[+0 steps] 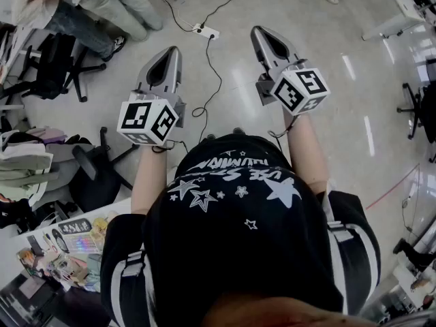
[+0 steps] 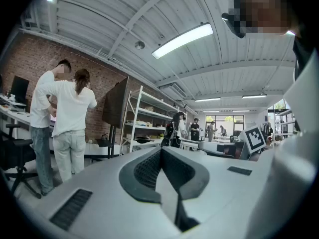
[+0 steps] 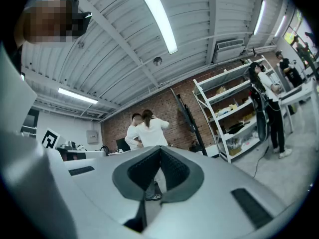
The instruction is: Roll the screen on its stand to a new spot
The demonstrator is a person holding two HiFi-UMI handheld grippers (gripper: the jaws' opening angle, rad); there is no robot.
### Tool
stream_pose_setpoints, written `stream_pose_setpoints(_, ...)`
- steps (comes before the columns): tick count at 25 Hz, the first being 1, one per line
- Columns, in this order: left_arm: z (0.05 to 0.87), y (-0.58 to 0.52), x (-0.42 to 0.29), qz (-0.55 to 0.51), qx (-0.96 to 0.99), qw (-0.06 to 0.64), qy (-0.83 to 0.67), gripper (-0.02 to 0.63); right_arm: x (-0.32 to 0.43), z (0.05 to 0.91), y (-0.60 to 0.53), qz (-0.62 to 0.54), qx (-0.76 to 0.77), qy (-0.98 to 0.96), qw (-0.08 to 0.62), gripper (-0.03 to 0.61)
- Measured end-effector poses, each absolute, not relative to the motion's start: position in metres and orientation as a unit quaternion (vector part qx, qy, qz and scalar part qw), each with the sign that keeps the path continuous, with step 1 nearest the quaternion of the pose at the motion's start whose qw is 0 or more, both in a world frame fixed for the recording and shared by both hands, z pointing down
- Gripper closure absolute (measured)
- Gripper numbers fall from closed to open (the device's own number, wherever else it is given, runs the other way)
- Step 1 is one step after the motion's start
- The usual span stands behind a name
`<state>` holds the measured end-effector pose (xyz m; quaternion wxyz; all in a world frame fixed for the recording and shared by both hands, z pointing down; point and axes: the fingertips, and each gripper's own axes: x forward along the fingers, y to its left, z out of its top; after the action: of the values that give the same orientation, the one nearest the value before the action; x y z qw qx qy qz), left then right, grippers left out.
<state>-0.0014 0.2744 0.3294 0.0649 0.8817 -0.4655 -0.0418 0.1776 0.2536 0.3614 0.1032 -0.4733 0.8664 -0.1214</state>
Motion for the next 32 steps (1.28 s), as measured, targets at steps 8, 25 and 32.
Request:
stream_pose_setpoints(8, 0.33, 0.271, 0.014, -0.043, 0.872, 0.067, -0.483, 0.604, 0.191, 0.367, 0.244, -0.126, -0.455, 0.876, 0.097, 0.572)
stream_pose_setpoints(25, 0.363, 0.215, 0.005, -0.052, 0.853, 0.094, -0.511, 0.604, 0.191, 0.397, 0.183, -0.132, -0.445, 0.883, 0.071, 0.572)
stream_pose_setpoints(32, 0.368, 0.138, -0.005, -0.063, 0.865, 0.101, -0.487, 0.604, 0.2, 0.387, 0.119, -0.119, -0.485, 0.864, 0.065, 0.572)
